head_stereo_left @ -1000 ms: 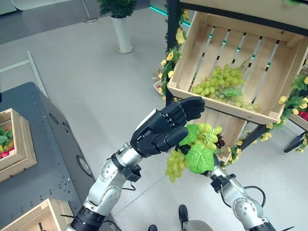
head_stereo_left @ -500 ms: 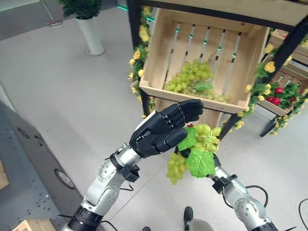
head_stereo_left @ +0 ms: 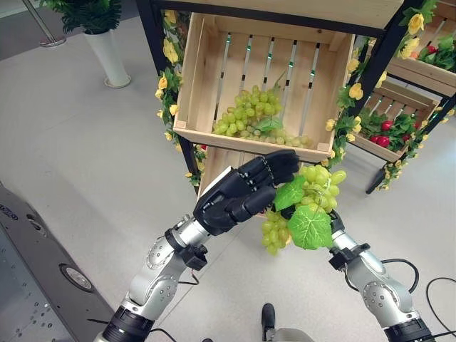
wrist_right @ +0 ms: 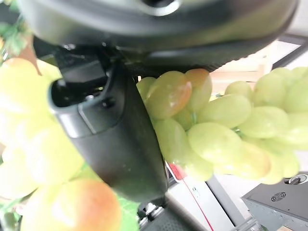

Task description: Pick up the fruits from the basket on one side to the basket on the other side

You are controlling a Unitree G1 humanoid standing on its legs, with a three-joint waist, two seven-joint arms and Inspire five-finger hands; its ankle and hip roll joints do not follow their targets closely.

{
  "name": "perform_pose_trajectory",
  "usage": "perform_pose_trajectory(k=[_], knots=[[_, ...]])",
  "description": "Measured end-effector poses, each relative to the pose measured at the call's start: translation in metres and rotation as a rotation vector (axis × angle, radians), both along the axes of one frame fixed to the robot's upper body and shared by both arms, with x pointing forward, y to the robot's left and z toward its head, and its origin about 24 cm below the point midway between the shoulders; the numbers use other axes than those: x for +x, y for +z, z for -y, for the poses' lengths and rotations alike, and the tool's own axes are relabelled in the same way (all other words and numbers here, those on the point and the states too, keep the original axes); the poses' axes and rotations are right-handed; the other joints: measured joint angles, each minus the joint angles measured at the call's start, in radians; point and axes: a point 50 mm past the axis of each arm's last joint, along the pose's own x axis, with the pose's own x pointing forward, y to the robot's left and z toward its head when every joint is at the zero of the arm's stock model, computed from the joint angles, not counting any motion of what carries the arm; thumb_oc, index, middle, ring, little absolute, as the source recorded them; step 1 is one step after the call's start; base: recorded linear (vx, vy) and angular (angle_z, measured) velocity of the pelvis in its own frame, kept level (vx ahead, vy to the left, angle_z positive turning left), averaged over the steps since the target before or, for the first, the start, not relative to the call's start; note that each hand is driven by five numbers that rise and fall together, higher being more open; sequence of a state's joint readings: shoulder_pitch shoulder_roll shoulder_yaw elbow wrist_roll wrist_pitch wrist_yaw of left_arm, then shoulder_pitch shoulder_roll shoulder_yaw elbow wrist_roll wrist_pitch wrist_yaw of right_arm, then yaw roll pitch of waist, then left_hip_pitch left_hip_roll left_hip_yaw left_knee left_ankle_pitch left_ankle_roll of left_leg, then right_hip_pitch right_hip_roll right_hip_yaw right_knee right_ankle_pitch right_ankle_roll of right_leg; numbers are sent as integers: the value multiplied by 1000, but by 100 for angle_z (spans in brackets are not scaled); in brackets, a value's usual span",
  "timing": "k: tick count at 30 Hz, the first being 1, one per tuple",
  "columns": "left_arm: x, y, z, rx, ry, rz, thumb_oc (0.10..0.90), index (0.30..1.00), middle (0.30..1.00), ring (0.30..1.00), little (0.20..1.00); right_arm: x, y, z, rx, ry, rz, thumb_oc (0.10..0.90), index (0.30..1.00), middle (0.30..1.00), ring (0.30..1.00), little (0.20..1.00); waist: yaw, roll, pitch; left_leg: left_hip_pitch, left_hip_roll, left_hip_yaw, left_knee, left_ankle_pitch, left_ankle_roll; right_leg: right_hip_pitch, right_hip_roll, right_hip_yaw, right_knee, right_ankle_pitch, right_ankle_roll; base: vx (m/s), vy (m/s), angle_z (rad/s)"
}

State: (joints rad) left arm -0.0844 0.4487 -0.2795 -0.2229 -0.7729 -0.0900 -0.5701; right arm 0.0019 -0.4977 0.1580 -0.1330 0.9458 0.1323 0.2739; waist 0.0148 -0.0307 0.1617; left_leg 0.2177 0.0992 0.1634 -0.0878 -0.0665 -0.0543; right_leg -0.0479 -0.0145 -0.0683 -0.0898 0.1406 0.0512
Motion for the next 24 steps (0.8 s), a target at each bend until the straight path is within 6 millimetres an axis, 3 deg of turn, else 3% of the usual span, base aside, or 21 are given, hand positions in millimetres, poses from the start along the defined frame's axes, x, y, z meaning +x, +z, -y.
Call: perform_pose_trajectory(k=[16,20,21,24], knots=[[4,-24,-8,198,7,-9,800,900,900,900,900,4,8,29,-183,-73,-2,400,300,300,300,300,12,43,-20,-14,-20,-24,0,3,2,-2,-18,-2,0,10,6,40,38,3],[6,-36,-10,297,14,-34,800,900,900,900,900,18,17,34,-202,-95,23,400,300,300,300,300,13,47,-24,-15,-21,-24,0,4,2,-2,-19,-2,1,12,7,8,6,0],[5,-42,-11,344,10,-48,800,900,900,900,900,22,21,33,-198,-100,37,400,300,300,300,300,12,48,-25,-14,-21,-24,0,4,2,-2,-19,-2,1,12,7,0,0,0],[-10,-97,-17,588,-57,-273,800,900,900,900,900,45,61,24,-143,-93,180,400,300,300,300,300,4,51,-27,-13,-21,-24,1,4,2,-2,-19,-3,1,12,7,0,0,0]])
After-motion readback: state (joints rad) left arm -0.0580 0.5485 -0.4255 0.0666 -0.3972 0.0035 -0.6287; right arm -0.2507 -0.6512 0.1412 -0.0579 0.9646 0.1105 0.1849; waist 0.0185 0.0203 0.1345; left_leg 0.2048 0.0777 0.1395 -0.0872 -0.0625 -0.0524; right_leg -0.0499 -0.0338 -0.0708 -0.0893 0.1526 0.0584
